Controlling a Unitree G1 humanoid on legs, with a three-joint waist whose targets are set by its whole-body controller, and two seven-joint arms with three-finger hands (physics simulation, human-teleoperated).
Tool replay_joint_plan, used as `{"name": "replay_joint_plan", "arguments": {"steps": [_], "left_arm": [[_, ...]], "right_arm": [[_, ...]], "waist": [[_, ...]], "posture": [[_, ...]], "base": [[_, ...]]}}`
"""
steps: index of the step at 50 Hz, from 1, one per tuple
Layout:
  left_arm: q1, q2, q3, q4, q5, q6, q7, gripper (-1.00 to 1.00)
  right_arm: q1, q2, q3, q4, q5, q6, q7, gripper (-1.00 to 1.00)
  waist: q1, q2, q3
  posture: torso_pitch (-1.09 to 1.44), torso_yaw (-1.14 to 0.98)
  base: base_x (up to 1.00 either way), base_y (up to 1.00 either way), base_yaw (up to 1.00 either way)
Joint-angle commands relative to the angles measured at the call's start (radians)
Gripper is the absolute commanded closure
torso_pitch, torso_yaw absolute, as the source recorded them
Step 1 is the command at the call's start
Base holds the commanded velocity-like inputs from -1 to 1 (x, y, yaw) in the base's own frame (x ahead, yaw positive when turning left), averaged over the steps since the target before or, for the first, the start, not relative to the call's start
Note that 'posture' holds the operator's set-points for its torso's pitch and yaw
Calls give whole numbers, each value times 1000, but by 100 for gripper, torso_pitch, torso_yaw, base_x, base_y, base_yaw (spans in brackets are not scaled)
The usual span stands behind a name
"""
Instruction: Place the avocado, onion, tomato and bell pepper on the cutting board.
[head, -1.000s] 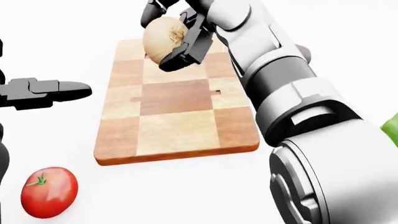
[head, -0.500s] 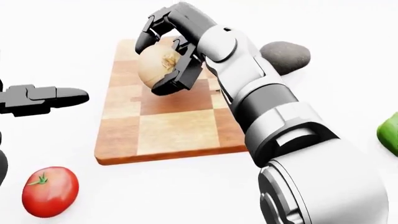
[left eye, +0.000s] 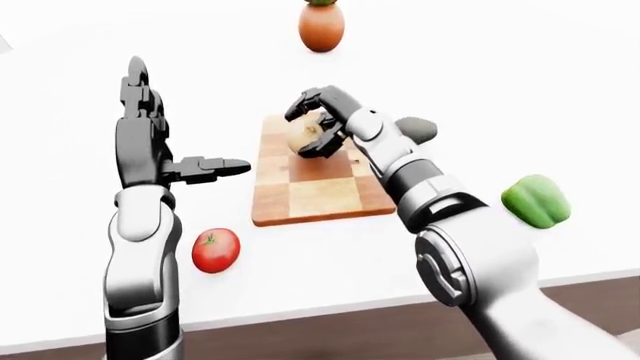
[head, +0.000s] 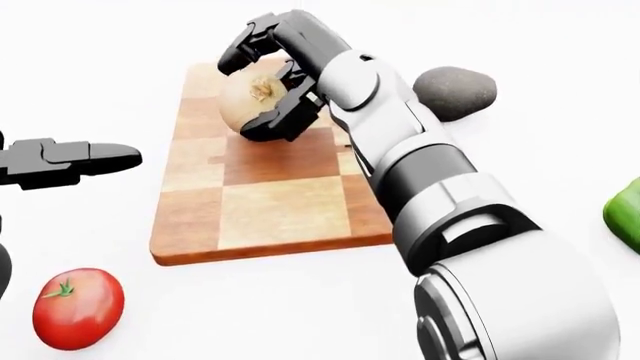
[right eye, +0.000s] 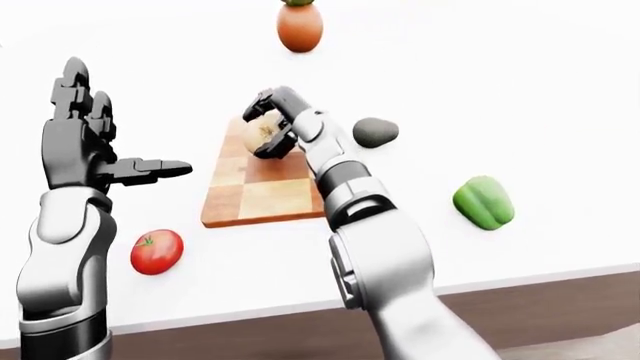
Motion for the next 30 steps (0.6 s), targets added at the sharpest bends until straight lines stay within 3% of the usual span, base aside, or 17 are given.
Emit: {"name": "replay_joint_plan", "arguments": {"steps": [1,11,16,19,20,30], "left_arm": [[-29,12,7,-33,2,-29,3,-100],[-26,9,5,-26,3,-39,3,-100],[-23,9,5,-28,4,-41,3,-100],[-22,9,7,-31,3,-38,2,-100],[-23,10,7,-32,3,-37,2,-100],[-20,9,8,-21,3,-47,1,-100]], "right_arm": [[-43,-8,-2,-44,5,-26,-7,-15],[-36,-3,0,-43,1,-24,18,-27],[-36,-4,0,-44,1,-23,19,-54],[-36,-5,0,-44,1,-23,23,-60],[-37,-5,1,-44,0,-24,21,-71],[-45,-25,19,-47,-20,-40,10,-100]], "waist": [[0,6,-30],[0,6,-31],[0,6,-30],[0,6,-31],[0,6,-31],[0,7,-30]], "posture": [[0,0],[0,0],[0,0],[0,0],[0,0],[0,0]], "base": [[0,0,0],[0,0,0],[0,0,0],[0,0,0],[0,0,0],[0,0,0]]}}
